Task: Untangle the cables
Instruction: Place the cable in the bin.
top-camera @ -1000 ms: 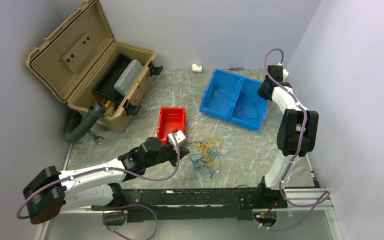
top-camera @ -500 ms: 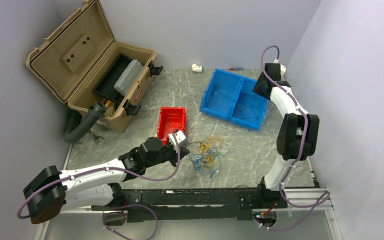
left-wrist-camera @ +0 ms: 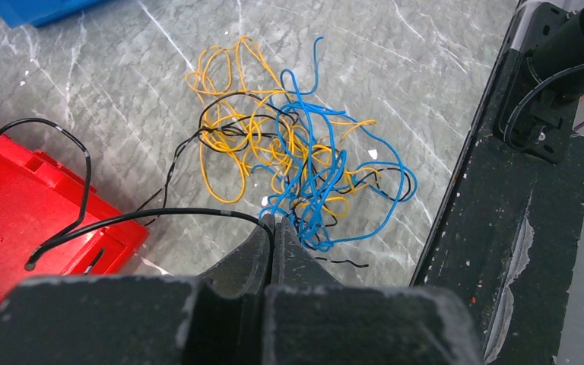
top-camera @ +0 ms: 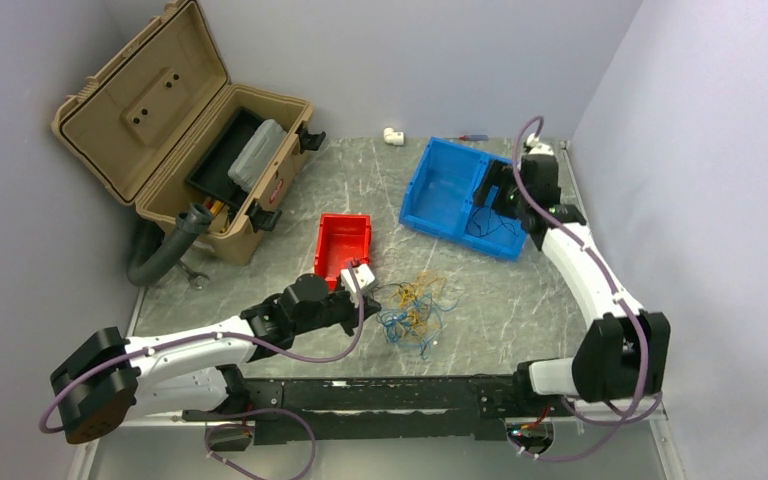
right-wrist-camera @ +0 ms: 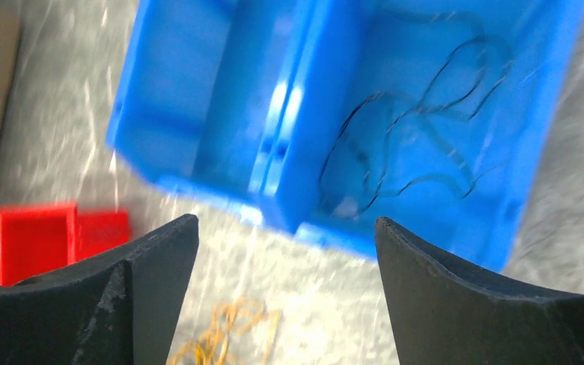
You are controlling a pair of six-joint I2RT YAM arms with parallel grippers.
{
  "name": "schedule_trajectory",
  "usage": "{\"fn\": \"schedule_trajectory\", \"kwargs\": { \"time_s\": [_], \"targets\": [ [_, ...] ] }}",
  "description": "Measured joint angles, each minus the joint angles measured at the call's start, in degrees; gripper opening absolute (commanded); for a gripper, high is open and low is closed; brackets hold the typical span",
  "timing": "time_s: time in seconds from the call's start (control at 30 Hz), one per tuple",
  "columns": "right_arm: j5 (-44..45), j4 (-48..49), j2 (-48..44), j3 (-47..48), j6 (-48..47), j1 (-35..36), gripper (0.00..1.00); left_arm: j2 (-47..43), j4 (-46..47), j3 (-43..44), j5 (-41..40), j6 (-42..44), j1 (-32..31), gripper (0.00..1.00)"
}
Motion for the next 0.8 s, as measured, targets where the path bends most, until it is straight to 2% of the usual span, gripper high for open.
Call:
{"fn": "schedule_trajectory", "kwargs": {
  "time_s": [0.13, 0.33, 0.63, 0.8],
  "targets": [
    [-5.92, 0.17, -6.51, -7.96, -0.9, 3.74, 0.97, 0.04, 0.48, 0.0, 0.5, 0.2, 0.0, 0.0],
    [-11.8, 0.87, -15.8, -17.31, -1.22, 10.86, 0.97, 0.02, 0.61, 0.0, 0.66, 0.42, 0.0, 0.0],
    [-16.94, 3.76, -30.36, -34.05, 2.1, 16.04, 0.92, -1.49, -4.33, 0.7, -0.5, 2.03, 0.0, 0.0],
    [-18.38, 5.05, -34.21, -39.58, 4.87, 17.99, 0.85, -3.63, 2.4, -3.04, -0.94, 3.32, 0.0, 0.0]
  ]
}}
